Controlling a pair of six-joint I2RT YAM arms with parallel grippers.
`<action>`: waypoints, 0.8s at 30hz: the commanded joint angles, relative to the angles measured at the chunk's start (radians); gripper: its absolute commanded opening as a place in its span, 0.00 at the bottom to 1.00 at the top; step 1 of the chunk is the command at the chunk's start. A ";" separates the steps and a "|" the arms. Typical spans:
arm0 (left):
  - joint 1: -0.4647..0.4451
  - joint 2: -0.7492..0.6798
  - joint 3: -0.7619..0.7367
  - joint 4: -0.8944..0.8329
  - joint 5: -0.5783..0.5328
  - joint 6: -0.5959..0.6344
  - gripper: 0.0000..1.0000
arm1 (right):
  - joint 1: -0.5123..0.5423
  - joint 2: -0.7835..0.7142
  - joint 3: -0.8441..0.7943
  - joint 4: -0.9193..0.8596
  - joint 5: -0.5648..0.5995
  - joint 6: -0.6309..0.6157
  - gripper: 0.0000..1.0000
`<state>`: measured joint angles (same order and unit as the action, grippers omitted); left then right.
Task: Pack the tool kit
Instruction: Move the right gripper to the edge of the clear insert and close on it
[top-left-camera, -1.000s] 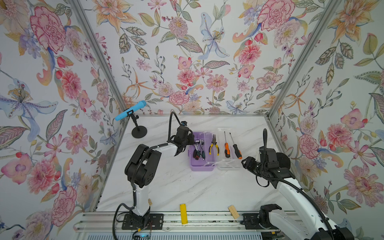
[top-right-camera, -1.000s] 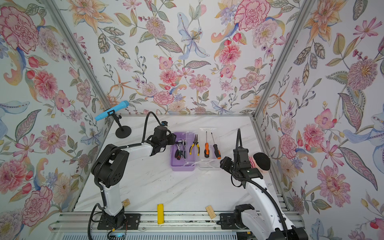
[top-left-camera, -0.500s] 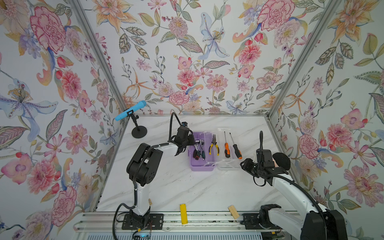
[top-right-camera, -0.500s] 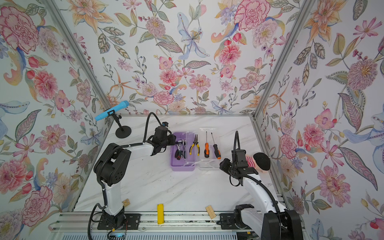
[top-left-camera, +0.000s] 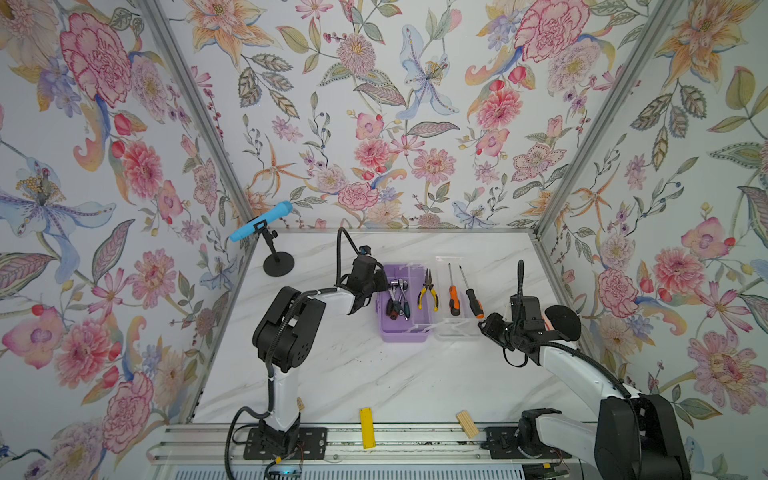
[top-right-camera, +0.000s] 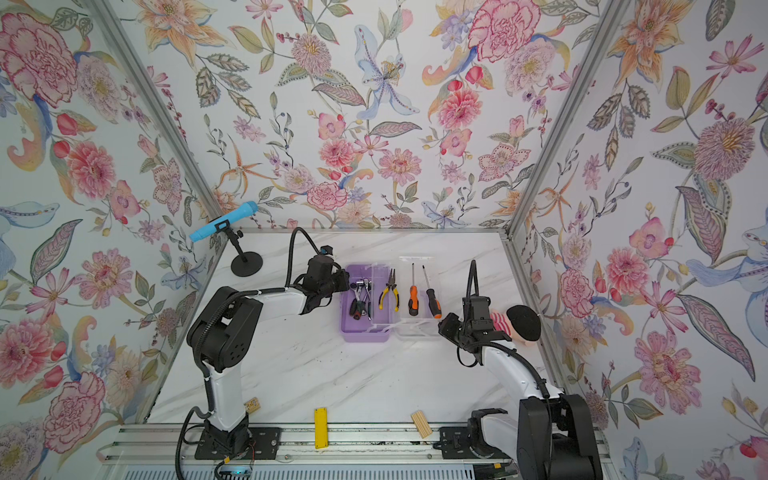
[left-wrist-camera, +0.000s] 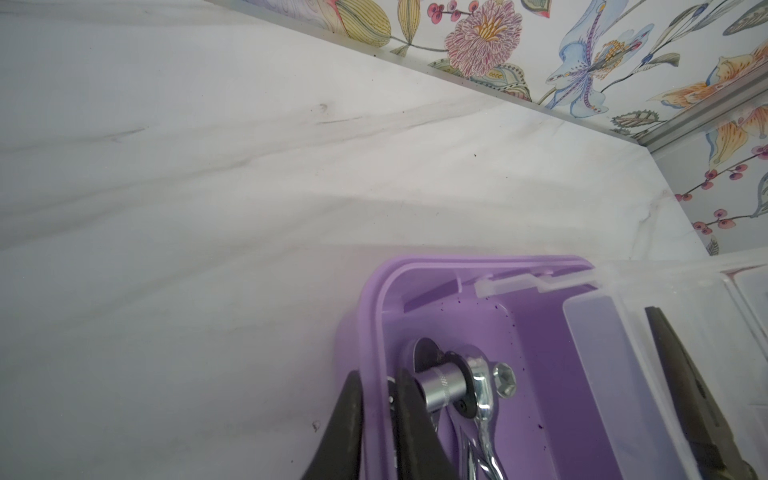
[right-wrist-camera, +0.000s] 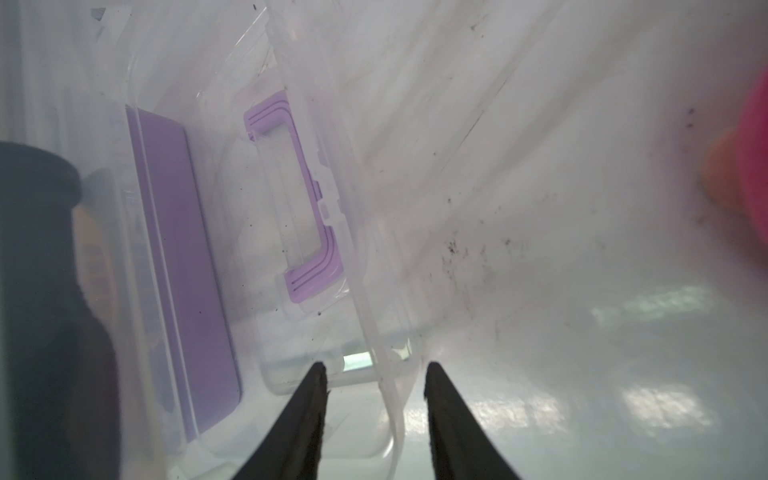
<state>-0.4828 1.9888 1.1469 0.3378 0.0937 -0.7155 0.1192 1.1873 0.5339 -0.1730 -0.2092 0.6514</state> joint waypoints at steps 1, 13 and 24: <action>0.005 0.001 -0.037 0.007 0.019 0.021 0.16 | -0.011 0.027 -0.015 0.045 -0.026 -0.007 0.38; 0.008 -0.008 -0.064 0.041 0.032 -0.007 0.12 | -0.015 0.065 -0.036 0.101 -0.031 0.004 0.29; 0.008 -0.005 -0.078 0.065 0.048 -0.022 0.12 | -0.016 0.130 -0.051 0.169 -0.051 0.016 0.15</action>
<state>-0.4824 1.9881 1.1034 0.4217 0.0914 -0.8028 0.1093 1.2915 0.5007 -0.0326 -0.2554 0.6525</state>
